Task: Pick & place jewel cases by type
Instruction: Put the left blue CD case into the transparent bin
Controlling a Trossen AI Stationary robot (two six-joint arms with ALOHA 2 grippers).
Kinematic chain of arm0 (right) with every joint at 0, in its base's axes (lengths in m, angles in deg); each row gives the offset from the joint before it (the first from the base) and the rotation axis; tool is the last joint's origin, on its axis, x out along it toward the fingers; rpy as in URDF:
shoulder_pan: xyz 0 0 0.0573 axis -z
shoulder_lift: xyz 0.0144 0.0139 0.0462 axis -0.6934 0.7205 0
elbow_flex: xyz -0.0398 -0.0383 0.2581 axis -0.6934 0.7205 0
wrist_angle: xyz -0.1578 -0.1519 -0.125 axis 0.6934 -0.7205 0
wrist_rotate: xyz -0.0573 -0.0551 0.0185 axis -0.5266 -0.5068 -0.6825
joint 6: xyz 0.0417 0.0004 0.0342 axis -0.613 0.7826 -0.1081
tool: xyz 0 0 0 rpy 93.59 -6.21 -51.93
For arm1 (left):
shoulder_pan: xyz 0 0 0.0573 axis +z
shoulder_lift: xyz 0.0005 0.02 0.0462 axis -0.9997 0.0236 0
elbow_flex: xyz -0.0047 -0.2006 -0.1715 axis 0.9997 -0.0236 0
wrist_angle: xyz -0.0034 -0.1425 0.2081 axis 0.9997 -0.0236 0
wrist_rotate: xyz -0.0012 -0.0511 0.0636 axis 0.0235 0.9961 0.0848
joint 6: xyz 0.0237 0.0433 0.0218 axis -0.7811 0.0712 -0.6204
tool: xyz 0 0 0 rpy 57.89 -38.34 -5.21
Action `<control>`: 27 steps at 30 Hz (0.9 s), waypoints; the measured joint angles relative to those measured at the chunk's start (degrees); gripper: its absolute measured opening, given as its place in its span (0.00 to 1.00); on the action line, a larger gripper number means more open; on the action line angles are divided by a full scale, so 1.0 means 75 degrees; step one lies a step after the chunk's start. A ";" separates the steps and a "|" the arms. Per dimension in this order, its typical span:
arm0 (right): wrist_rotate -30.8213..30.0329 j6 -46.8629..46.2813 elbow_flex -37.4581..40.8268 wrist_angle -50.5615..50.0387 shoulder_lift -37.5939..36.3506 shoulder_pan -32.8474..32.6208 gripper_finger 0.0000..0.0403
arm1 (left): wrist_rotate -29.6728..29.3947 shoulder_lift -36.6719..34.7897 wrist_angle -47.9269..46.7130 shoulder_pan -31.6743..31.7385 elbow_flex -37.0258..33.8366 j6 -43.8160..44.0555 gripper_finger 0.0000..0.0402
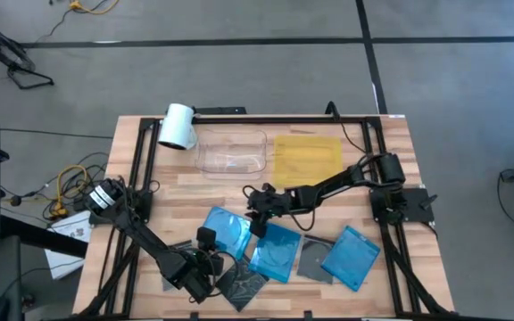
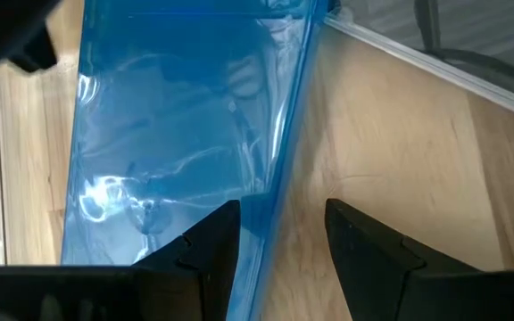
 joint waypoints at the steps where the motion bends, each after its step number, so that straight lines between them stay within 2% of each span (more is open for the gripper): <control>1: 0.0003 0.0012 -0.0044 -0.0030 0.0003 0.0000 0.26 | 0.0000 0.0000 0.0000 0.0000 0.0000 0.0021 0.40; 27: 0.0430 -0.0064 -0.0059 -0.0289 0.0017 0.0035 0.27 | -0.0004 0.0000 -0.0003 0.0099 0.0000 0.0063 0.40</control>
